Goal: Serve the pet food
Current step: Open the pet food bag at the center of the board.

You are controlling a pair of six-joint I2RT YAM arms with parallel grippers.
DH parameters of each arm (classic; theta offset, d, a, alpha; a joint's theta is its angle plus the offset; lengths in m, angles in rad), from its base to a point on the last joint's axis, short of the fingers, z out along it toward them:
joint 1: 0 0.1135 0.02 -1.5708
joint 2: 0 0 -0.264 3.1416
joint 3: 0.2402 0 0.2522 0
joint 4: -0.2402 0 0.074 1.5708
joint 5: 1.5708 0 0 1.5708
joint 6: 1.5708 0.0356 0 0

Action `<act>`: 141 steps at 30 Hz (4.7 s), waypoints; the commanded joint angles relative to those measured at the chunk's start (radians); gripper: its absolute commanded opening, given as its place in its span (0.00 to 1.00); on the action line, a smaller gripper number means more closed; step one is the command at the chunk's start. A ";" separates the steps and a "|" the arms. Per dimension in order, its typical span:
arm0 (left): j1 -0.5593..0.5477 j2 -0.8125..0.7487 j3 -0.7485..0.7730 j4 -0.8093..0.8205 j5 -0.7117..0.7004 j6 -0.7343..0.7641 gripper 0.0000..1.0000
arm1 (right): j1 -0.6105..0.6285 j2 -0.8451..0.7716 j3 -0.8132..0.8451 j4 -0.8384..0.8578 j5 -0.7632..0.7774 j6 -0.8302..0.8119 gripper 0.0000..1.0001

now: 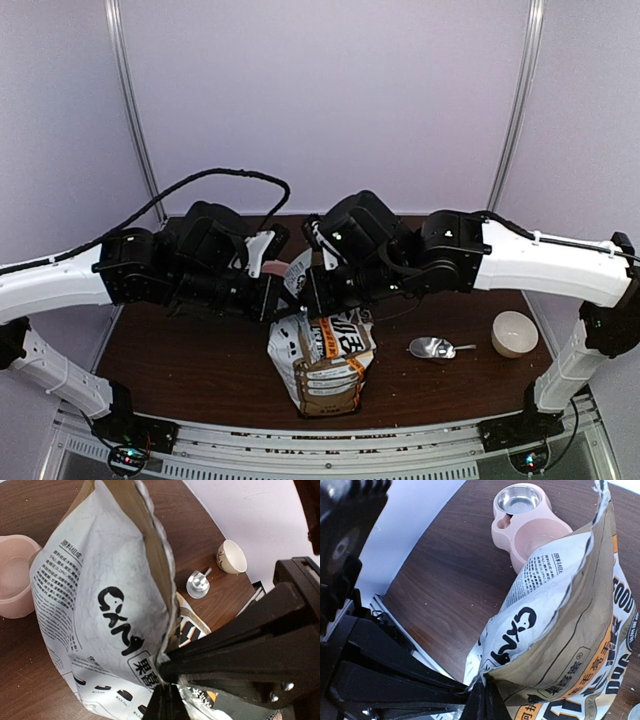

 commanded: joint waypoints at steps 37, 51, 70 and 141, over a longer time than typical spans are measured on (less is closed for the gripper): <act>0.000 -0.023 -0.059 0.305 0.049 0.028 0.00 | -0.043 -0.265 -0.258 0.185 -0.171 0.112 0.24; 0.000 -0.026 -0.061 0.301 0.049 0.028 0.00 | -0.056 -0.213 -0.256 0.220 -0.188 0.108 0.13; 0.000 -0.036 -0.063 0.303 0.038 0.035 0.00 | -0.055 -0.202 -0.300 0.305 -0.247 0.076 0.00; 0.090 -0.054 -0.004 0.184 0.068 -0.041 0.43 | -0.078 -0.205 -0.284 0.232 -0.183 0.155 0.17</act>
